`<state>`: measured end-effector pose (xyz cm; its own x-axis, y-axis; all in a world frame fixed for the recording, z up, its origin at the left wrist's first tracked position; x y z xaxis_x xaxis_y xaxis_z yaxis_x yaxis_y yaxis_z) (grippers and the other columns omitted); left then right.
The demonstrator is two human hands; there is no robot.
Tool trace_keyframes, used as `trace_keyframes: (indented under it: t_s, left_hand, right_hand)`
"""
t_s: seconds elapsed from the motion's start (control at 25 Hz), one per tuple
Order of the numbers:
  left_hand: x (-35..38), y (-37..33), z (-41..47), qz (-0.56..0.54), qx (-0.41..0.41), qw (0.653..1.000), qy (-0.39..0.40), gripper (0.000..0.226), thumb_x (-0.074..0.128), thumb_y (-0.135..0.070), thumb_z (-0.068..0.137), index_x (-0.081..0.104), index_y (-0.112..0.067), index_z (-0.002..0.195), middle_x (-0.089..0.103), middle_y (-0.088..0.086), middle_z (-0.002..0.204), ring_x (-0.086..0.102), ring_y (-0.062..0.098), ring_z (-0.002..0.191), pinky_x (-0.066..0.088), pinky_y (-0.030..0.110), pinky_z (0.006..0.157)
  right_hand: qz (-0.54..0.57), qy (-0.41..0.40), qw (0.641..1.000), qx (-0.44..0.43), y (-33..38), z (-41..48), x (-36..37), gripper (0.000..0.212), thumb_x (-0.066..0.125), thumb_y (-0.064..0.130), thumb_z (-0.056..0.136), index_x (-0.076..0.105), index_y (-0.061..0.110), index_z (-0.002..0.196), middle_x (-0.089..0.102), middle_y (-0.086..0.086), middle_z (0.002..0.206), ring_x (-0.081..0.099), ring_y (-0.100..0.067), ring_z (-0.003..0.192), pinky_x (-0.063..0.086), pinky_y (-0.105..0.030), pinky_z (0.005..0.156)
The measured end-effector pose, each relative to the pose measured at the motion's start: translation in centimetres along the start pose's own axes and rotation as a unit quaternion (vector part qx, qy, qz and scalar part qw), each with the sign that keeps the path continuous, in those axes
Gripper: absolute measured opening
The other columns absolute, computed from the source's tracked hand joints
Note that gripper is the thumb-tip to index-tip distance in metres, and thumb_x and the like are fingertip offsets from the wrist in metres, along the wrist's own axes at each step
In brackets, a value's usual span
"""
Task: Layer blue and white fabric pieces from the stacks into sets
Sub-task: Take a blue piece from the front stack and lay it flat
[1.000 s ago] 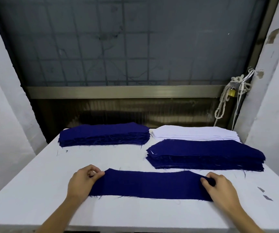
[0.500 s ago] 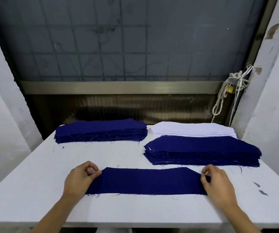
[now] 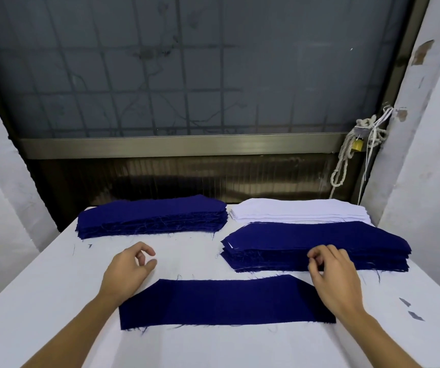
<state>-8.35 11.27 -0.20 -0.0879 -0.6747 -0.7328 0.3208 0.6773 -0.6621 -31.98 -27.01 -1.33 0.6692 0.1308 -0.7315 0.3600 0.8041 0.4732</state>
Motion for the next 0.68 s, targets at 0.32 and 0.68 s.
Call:
trace_keyframes:
  t_s: [0.32,0.68]
  left_hand:
    - [4.2,-11.2,8.7,-0.026,0.109,0.992,0.065,0.006,0.070,-0.029,0.095,0.067,-0.030,0.090,0.067,-0.005,0.079,0.060,0.008,0.070,0.050,0.021,0.064]
    - [13.8,-19.8,15.6,0.026,0.122,0.985,0.123,0.019,0.062,-0.035,0.100,0.070,-0.020,0.091,0.070,-0.005,0.087,0.066,0.011,0.082,0.058,0.032,0.077]
  right_hand:
    - [0.005,0.048,0.999,0.002,1.6,10.2,1.1,0.008,0.058,0.025,0.099,0.066,0.026,0.098,0.063,0.011,0.088,0.052,-0.010,0.090,0.047,-0.030,0.072]
    - [-0.031,0.129,0.990,0.054,0.3,19.4,6.6,0.004,0.061,0.031,0.099,0.062,0.027,0.101,0.066,0.007,0.099,0.060,-0.008,0.081,0.053,-0.022,0.073]
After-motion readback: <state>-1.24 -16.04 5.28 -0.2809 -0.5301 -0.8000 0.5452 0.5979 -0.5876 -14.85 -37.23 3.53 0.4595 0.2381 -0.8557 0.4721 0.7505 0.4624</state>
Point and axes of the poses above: each hand's wrist, its own z-axis towards the middle knuckle, its own x-axis out of the palm, y = z × x, the point moved 2 cm from there along z, towards the middle knuckle
